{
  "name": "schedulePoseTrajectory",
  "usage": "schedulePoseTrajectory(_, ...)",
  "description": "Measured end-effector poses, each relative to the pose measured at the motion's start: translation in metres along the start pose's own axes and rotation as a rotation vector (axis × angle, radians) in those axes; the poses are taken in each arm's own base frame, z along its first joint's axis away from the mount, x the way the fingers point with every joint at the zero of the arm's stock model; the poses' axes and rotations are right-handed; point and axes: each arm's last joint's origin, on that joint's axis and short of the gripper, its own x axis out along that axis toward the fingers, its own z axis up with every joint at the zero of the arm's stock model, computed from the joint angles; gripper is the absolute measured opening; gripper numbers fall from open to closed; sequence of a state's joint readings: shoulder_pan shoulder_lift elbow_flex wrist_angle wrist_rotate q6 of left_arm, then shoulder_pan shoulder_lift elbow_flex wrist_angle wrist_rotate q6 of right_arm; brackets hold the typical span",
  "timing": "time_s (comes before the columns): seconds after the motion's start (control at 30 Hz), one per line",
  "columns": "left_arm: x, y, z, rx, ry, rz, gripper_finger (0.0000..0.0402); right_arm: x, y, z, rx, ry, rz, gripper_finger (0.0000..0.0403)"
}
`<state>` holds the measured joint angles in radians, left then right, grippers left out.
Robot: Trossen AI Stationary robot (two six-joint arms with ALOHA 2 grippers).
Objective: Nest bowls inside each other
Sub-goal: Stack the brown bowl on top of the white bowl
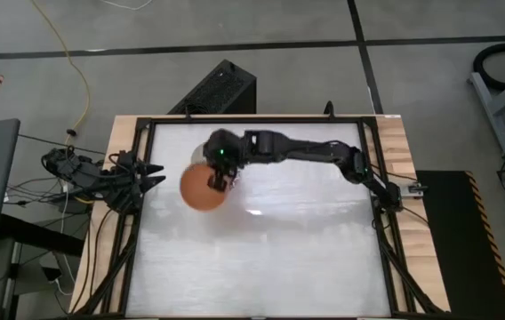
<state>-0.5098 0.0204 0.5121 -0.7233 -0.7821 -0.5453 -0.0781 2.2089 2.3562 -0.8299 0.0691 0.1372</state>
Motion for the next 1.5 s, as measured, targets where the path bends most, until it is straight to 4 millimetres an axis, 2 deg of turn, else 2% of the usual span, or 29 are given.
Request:
schedulePoseTrajectory(0.3,0.000,0.000,0.000,0.000,-0.004,0.007,0.0191,0.002,-0.061,0.011,0.245,-0.078,-0.119,0.0007)
schedulePoseTrajectory(0.53,0.000,0.000,0.000,-0.001,-0.006,0.011,0.0191,-0.009,-0.106,0.004,0.389,0.025,-0.112,0.0007)
schedulePoseTrajectory(0.63,0.000,0.000,0.000,-0.001,-0.009,0.016,0.0191,-0.009,-0.120,-0.003,0.426,0.085,-0.110,0.0007)
schedulePoseTrajectory(0.9,0.000,0.001,0.001,-0.002,-0.019,0.033,0.0191,-0.008,-0.114,-0.003,0.400,0.092,-0.052,0.0008)
schedulePoseTrajectory(1.13,0.000,0.001,0.000,-0.012,-0.021,0.035,0.0191,0.016,-0.113,-0.013,0.400,0.149,-0.036,0.0008)
schedulePoseTrajectory(1.27,0.000,0.001,0.000,-0.011,-0.017,0.032,0.0191,0.015,-0.115,-0.015,0.396,0.160,-0.040,0.0010)
schedulePoseTrajectory(1.5,0.000,0.001,0.000,-0.011,-0.017,0.032,0.0191,0.015,-0.114,-0.012,0.367,0.136,-0.033,0.0058)
